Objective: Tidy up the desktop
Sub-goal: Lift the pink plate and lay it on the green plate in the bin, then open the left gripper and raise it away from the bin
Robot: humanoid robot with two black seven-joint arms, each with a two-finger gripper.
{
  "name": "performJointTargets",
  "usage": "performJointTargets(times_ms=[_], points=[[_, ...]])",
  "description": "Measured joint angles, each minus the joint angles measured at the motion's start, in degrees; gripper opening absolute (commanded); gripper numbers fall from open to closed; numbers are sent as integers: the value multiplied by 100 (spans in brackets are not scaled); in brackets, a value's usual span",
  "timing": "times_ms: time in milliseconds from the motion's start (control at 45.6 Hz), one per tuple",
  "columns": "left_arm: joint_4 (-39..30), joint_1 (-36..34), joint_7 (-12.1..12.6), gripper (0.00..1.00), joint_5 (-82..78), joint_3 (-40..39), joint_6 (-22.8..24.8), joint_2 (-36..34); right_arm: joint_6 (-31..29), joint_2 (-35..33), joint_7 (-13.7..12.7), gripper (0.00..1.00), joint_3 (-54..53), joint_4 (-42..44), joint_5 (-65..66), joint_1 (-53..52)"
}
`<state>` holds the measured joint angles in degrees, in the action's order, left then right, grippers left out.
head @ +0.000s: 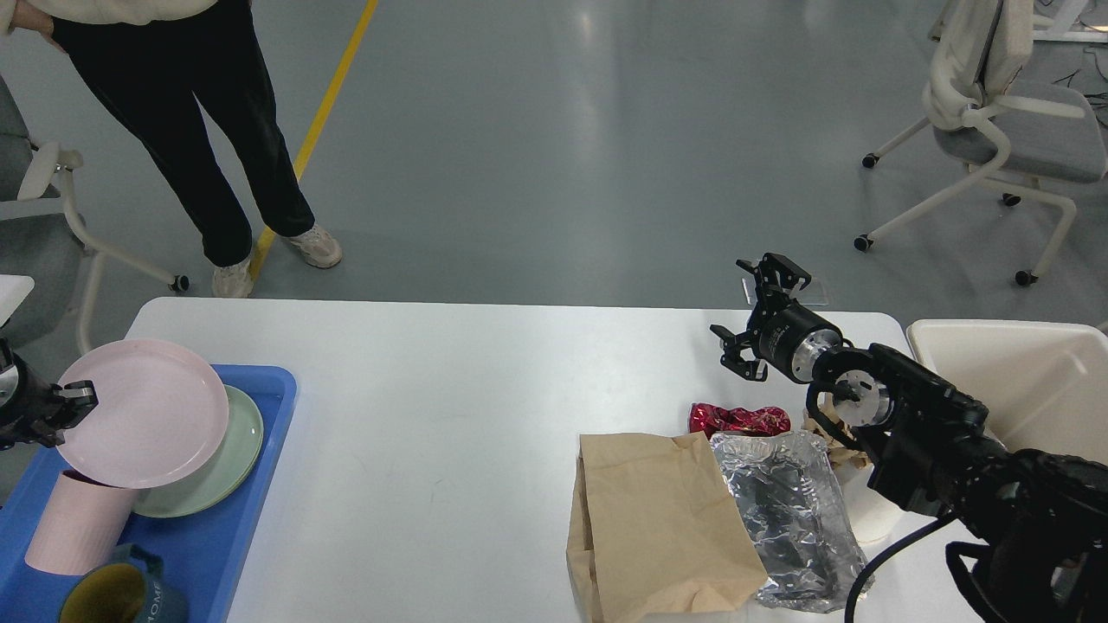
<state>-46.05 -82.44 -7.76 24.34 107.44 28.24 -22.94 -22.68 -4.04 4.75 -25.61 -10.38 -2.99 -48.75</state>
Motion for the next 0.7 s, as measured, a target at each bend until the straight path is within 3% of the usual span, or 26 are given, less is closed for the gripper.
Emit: performJointTargets(times_ms=[570, 636, 701], points=[[-1, 224, 3, 6, -26, -363, 421, 18, 0, 0, 0, 100, -1, 0, 0, 1], [-1, 227, 3, 13, -26, -363, 474, 18, 0, 0, 0, 100, -1, 0, 0, 1], [-1, 232, 12, 32, -29, -362, 507, 18, 0, 0, 0, 100, -1, 0, 0, 1]])
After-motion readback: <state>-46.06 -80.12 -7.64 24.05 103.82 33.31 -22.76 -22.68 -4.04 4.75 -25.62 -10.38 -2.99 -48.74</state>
